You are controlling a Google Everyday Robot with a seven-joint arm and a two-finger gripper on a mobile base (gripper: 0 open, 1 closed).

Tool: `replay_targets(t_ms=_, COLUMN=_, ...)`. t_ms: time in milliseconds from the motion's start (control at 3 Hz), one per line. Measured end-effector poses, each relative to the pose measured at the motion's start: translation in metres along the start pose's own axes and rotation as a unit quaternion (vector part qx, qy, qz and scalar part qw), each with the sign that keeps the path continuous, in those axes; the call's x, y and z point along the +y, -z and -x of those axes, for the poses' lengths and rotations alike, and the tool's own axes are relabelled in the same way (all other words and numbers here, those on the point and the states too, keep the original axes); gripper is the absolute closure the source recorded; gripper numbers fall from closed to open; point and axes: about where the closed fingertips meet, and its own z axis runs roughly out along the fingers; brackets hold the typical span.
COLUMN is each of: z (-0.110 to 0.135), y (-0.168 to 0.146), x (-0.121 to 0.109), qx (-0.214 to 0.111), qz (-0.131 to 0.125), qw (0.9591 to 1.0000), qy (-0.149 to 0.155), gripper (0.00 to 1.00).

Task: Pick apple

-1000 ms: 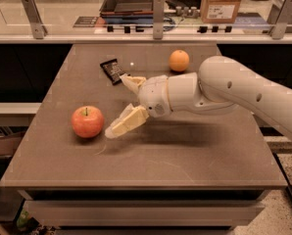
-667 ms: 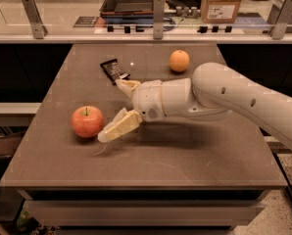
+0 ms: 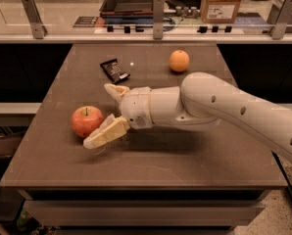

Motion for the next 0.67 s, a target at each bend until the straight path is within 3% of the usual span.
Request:
replay_targets(t_ms=333, z=-0.0014, y=-0.0103, x=0.0078, qx=-0.017, qz=-0.002, qw=0.9998, qy=-0.007, gripper=0.00)
replay_targets(t_ms=667, z=-0.0003, y=-0.0195, x=0.0170, qx=-0.025, qz=-0.001, qw=0.9997, qy=-0.006, gripper=0.18)
